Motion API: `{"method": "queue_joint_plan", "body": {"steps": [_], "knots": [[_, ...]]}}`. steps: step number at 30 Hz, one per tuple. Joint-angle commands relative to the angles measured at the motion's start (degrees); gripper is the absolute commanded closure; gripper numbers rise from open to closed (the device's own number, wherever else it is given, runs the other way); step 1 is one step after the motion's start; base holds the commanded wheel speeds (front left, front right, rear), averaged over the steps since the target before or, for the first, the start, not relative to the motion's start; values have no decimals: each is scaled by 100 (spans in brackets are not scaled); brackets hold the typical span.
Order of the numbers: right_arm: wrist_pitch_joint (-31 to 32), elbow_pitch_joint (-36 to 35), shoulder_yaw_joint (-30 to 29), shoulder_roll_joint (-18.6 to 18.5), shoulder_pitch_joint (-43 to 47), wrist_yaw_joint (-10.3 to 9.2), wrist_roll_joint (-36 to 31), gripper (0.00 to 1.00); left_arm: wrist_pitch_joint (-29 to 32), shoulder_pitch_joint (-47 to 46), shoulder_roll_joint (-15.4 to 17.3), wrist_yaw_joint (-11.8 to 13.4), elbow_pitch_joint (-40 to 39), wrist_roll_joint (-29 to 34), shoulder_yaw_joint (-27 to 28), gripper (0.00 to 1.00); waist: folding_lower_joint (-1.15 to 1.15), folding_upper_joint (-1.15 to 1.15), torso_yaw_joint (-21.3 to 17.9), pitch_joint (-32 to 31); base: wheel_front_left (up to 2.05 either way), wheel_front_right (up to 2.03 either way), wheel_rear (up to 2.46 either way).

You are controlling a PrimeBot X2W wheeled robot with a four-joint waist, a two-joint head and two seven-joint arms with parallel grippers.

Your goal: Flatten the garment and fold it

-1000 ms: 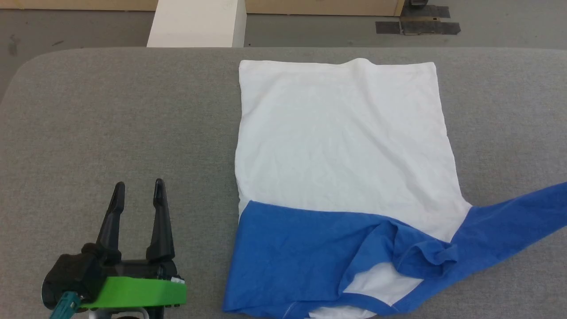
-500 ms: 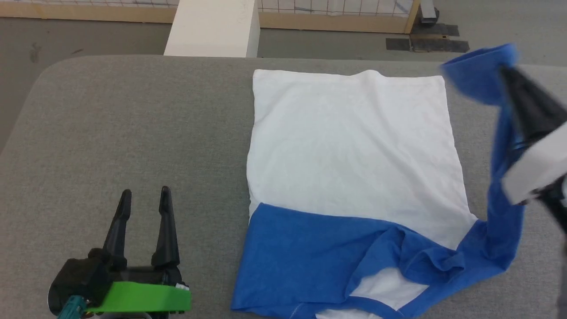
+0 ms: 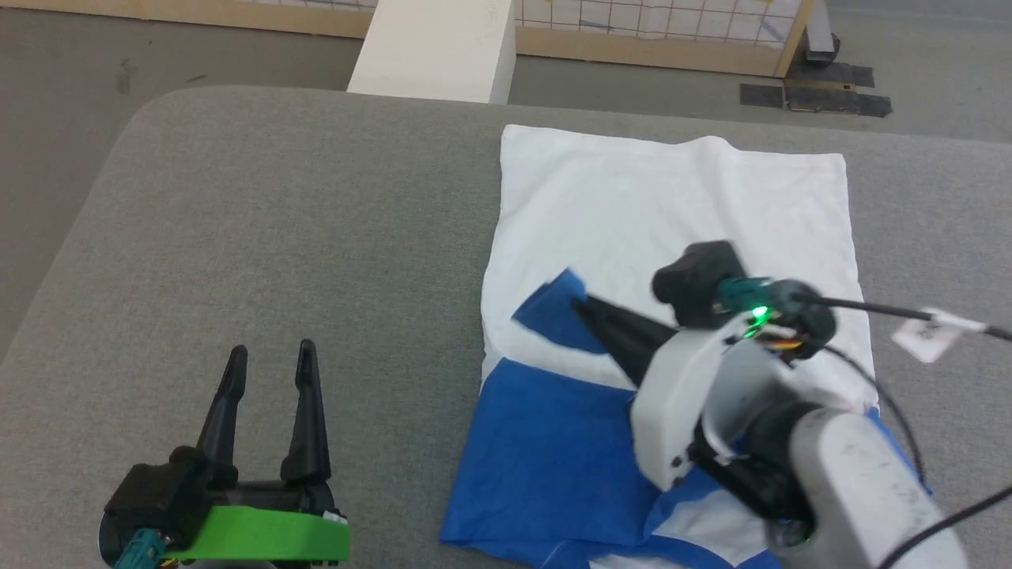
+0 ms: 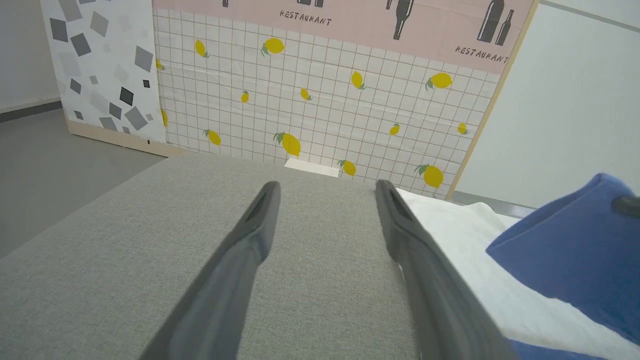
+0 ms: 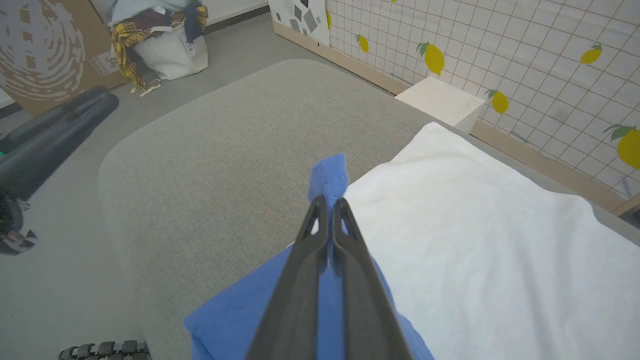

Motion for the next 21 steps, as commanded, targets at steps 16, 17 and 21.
{"method": "queue_joint_plan", "body": {"steps": [16,17,21], "knots": [[-1551,3201,1077,496,-511,-6,-259,8,-64,-178,-129,-87,258,-80,-129,0,0,0,365,238,0,0,0],[-1612,3258,1111,503,-549,-6,-228,0,-68,-181,-127,-89,273,-81,-125,0,0,0,361,230,0,0,0],[-1768,3248,1027,519,-730,-6,21,0,-81,-199,-108,-94,296,-76,-109,0,0,0,289,200,0,0,0]]}}
